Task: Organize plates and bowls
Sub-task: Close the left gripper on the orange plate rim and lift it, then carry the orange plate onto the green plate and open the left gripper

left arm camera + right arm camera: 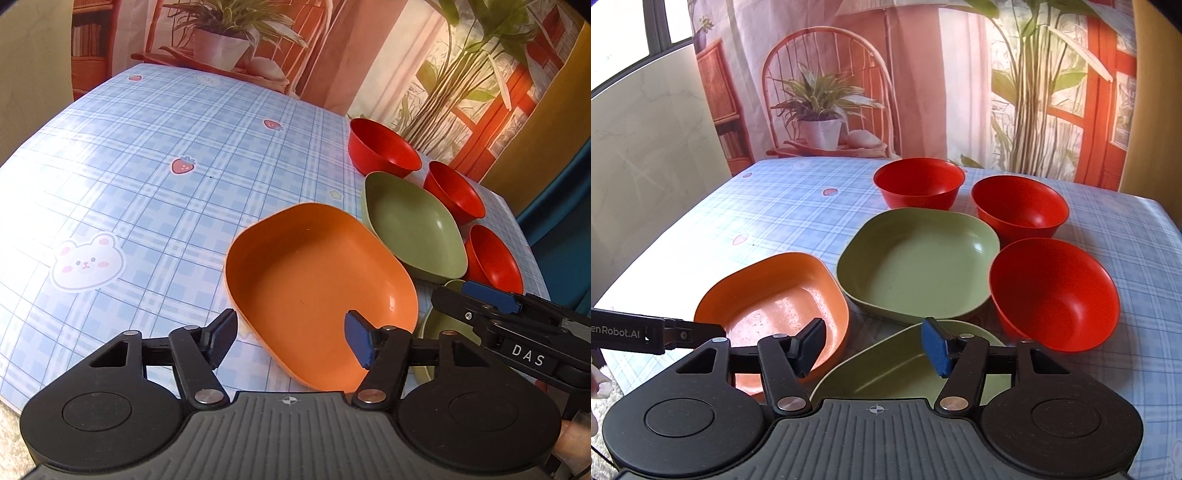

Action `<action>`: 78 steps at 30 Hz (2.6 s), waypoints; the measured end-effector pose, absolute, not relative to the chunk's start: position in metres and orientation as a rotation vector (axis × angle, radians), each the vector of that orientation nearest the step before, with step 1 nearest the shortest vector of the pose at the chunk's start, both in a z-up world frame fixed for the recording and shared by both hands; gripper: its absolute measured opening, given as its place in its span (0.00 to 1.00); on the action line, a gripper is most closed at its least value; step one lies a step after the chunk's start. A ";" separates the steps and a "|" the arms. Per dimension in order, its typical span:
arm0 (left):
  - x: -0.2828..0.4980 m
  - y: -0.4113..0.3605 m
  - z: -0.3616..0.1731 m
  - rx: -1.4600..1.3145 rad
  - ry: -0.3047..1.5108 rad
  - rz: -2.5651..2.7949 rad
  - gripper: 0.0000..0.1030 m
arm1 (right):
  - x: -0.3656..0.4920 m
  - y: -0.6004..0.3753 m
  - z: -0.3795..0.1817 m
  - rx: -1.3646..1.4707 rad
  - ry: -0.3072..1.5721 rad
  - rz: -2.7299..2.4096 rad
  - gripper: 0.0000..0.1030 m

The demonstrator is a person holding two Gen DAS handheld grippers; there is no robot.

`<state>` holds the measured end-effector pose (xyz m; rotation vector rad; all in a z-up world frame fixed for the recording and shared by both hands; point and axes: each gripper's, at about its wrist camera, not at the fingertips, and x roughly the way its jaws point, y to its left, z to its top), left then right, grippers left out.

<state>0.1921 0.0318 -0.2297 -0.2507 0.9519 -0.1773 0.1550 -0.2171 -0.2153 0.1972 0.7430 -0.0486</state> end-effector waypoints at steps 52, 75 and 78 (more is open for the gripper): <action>0.261 0.022 -0.178 -0.121 0.889 -0.306 0.42 | 0.180 -0.230 -0.195 0.313 0.670 0.050 0.27; 0.334 -0.052 -0.215 0.006 1.006 -0.413 0.42 | 0.183 -0.293 -0.229 0.419 0.680 -0.132 0.27; 0.338 -0.057 -0.221 0.010 1.015 -0.416 0.42 | 0.183 -0.297 -0.228 0.417 0.679 -0.145 0.28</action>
